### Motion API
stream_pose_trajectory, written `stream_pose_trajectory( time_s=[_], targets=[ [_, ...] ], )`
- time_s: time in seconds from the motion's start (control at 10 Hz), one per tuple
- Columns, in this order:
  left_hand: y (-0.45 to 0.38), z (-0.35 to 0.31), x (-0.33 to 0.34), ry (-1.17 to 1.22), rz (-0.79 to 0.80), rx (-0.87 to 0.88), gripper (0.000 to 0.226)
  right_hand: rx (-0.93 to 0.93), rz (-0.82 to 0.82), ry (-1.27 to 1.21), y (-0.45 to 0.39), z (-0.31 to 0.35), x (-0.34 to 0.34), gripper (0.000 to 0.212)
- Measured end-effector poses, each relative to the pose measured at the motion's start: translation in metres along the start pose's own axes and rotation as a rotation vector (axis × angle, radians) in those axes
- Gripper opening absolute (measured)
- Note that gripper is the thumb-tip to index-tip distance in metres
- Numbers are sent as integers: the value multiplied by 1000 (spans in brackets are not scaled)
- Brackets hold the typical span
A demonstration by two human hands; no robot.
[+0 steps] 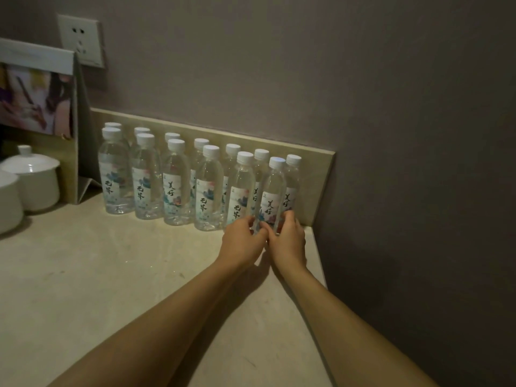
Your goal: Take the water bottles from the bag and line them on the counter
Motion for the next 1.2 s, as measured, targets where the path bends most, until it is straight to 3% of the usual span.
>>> stream_pose_trajectory(
  time_s=[0.5, 0.8, 1.2],
  targets=[
    [1, -2, -5, 4, 47, 31, 30, -13, -22, -26, 1, 1, 1, 37],
    [3, 1, -23, -8, 101, 29, 38, 35, 17, -50, 5, 9, -9, 52],
    [16, -25, -69, -62, 49, 33, 37, -25, -12, 30, 13, 27, -35, 38]
  ],
)
Point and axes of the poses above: each hand's wrist, its own y-axis away from the middle knuckle, its own x-axis out of the palm, z = x × y, the point moved 1 cm from there along -y, towards the middle knuckle, and after that the axes turned 1 degree about -x, right-handed, at the moved point
